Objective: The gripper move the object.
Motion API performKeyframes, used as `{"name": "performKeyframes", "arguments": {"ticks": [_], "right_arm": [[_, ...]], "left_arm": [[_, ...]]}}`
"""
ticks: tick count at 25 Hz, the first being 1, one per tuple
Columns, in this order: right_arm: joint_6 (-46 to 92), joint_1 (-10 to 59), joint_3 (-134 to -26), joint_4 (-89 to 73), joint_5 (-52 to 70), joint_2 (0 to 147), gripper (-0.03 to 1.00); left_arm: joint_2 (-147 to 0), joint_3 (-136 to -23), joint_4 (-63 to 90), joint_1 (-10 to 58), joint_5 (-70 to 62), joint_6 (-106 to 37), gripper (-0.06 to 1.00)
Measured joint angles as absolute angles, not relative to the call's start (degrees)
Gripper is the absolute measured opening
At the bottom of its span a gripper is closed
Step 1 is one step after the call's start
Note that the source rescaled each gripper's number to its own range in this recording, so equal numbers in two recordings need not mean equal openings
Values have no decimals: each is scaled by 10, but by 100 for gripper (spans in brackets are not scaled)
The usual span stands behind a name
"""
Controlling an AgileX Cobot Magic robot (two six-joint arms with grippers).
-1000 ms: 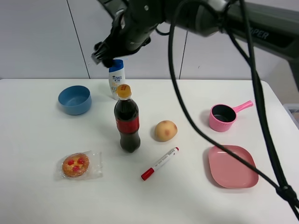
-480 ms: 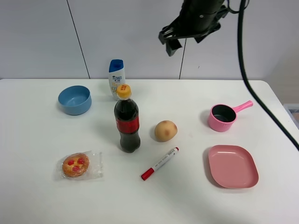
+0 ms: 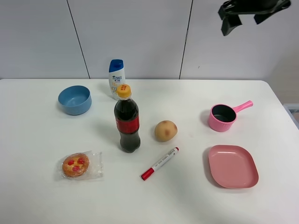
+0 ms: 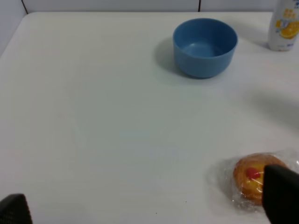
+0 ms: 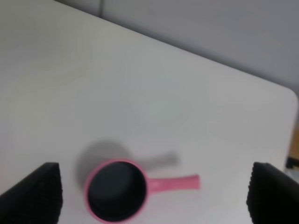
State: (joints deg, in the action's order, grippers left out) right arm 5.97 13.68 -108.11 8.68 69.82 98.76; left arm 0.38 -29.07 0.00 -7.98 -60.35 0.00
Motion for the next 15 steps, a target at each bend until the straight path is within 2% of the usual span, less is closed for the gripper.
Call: {"name": "performKeyframes", "arguments": {"ticks": [6,15], "right_arm": [[62,35,-987,77,699,911,61],[62,-85,-791,33,699,737,61]], "left_arm": [[4,-291,0,-80,-603,0,100],[4,-291,0,-80,-603,0,100]]}}
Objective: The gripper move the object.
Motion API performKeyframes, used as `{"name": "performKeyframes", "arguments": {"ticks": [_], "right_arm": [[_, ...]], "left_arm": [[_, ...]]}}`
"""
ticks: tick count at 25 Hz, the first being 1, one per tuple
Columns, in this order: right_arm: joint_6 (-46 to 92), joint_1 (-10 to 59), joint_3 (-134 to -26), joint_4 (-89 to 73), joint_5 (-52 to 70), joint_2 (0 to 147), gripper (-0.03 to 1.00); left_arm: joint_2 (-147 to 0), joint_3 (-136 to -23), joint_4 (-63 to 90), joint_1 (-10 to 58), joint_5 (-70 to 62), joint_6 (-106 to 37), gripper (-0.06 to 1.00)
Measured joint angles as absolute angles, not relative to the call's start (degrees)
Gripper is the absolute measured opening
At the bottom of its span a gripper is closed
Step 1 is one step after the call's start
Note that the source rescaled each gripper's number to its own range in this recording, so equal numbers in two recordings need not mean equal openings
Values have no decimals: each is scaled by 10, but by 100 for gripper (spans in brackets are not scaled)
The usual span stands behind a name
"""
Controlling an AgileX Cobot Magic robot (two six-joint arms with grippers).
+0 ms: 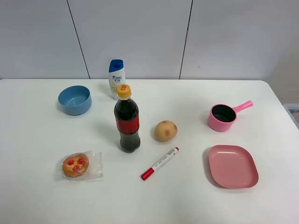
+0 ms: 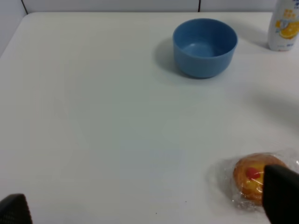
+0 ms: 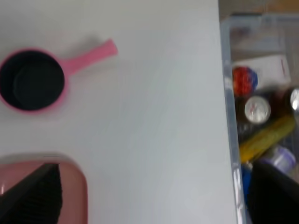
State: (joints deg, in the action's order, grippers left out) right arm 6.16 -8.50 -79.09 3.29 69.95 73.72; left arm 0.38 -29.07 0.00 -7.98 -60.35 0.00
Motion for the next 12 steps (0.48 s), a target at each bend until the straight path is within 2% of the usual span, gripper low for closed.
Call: {"name": "performKeyframes", "arguments": {"ticks": [6,12], "right_arm": [[59,-107,-663,12,691,591,61],[57,-107,-554,-17,589,398,61]], "left_arm": [[4,-291,0,-80,-603,0,100],[4,-291,0,-80,-603,0,100]]}}
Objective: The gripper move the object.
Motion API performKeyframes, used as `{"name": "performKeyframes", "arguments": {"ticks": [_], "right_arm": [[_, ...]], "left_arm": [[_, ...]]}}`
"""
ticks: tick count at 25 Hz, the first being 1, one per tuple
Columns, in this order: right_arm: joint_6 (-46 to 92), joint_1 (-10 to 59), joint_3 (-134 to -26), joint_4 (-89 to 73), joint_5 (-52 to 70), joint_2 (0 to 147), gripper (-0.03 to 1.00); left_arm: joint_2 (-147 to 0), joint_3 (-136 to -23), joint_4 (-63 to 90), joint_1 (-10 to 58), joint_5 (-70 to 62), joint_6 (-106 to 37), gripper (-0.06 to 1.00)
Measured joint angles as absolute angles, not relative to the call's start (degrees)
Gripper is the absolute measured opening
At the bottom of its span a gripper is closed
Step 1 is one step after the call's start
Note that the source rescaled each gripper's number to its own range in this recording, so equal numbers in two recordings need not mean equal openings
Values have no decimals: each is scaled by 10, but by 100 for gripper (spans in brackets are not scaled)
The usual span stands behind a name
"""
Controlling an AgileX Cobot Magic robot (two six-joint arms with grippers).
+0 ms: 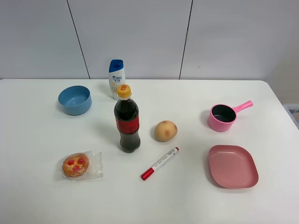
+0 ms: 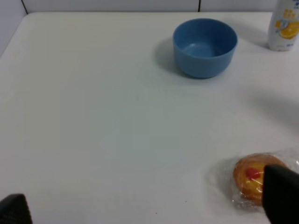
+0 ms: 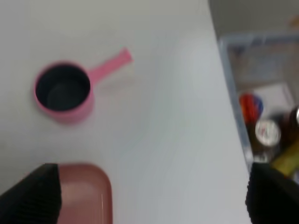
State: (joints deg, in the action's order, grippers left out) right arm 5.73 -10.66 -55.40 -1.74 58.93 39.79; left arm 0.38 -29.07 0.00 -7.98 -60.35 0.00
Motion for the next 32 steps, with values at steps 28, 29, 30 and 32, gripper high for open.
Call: {"name": "performKeyframes", "arguments": {"ticks": [28,29,30,32], "right_arm": [[58,-107,-305,-53,604,29,90],[62,-107,-300,-53,605,26,90],[65,-107,-296,-53,605,23,90],[71,-107,-291,-54,608,15,90]], "left_arm": [[4,-291,0,-80,-603,0,100],[4,-291,0,-80,-603,0,100],[4,-291,0,-80,-603,0,100],[4,-291,0,-80,-603,0,100]]}}
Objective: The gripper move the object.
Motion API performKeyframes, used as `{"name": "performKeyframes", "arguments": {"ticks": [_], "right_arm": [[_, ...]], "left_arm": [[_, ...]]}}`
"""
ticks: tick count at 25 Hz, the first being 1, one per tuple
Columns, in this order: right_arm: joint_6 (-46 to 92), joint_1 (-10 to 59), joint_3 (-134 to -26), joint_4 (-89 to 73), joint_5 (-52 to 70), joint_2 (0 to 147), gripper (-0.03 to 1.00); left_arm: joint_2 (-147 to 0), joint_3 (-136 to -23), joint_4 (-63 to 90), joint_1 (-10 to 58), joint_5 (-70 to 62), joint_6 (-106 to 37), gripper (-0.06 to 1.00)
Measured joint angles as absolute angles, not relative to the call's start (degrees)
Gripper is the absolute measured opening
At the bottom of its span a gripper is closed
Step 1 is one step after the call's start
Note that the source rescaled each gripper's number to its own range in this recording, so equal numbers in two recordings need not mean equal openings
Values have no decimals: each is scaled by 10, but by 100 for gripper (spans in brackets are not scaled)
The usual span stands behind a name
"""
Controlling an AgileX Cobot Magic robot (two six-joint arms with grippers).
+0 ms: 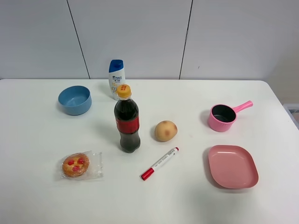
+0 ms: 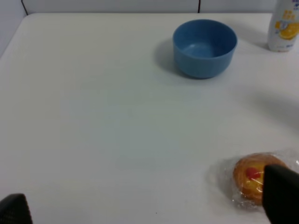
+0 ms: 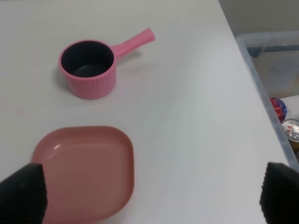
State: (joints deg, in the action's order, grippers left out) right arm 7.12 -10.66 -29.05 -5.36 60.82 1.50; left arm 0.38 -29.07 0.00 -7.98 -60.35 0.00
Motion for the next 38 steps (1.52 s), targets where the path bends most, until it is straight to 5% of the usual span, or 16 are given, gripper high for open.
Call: {"name": "performKeyframes", "arguments": {"ticks": [38], "right_arm": [[51,-62,-289,-34,613,-1,90]], "left_arm": [[4,-291,0,-80,-603,0,100]]}}
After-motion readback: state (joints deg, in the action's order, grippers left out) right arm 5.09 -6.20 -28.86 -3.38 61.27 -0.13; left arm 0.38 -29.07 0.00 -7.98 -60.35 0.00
